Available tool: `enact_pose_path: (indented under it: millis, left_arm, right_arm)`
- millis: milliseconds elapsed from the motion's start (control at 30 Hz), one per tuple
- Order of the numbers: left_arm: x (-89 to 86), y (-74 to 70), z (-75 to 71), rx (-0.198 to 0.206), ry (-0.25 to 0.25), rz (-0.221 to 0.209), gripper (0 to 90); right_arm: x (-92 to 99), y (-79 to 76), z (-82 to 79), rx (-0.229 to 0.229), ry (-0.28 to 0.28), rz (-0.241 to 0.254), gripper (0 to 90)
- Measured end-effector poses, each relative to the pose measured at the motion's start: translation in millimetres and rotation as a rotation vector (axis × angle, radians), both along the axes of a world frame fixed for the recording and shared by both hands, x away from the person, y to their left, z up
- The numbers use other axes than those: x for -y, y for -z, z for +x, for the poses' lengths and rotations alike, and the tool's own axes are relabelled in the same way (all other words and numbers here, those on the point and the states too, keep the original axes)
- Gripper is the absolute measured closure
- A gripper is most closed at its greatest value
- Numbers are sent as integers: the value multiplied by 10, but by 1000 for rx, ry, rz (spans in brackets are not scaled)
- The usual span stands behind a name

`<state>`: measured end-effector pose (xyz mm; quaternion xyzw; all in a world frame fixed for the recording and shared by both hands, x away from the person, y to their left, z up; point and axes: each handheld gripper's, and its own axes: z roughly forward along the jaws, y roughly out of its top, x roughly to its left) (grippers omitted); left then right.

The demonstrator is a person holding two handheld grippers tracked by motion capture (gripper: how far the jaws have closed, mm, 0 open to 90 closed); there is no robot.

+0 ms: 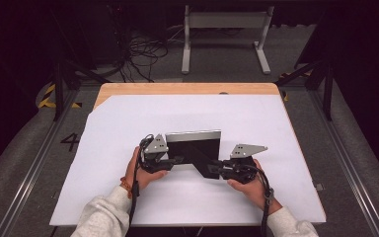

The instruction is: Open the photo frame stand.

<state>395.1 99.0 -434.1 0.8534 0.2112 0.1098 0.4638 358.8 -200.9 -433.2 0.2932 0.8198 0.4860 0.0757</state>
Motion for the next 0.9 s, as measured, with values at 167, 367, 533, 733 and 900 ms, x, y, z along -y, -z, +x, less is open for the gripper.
enact_pose_path:
  millis: [167, 367, 533, 733, 900]
  left_arm:
    - [-7, 5, -10, 9, 5, -1, 634]
    - [-18, 33, 3, -7, 2, -21, 630]
    - [-1, 126, 33, -54, 13, -4, 556]
    - [45, 164, 8, -39, 42, 26, 631]
    - [52, 149, 0, -13, 24, 44, 636]
  right_arm:
    - [-2, 8, -10, 1, 3, -1, 760]
    - [2, 11, -10, 0, 5, 4, 760]
    - [0, 13, -19, 1, 1, 0, 764]
    - [7, 23, -27, -1, 1, 3, 767]
    - [-3, 41, -37, 0, -3, -4, 778]
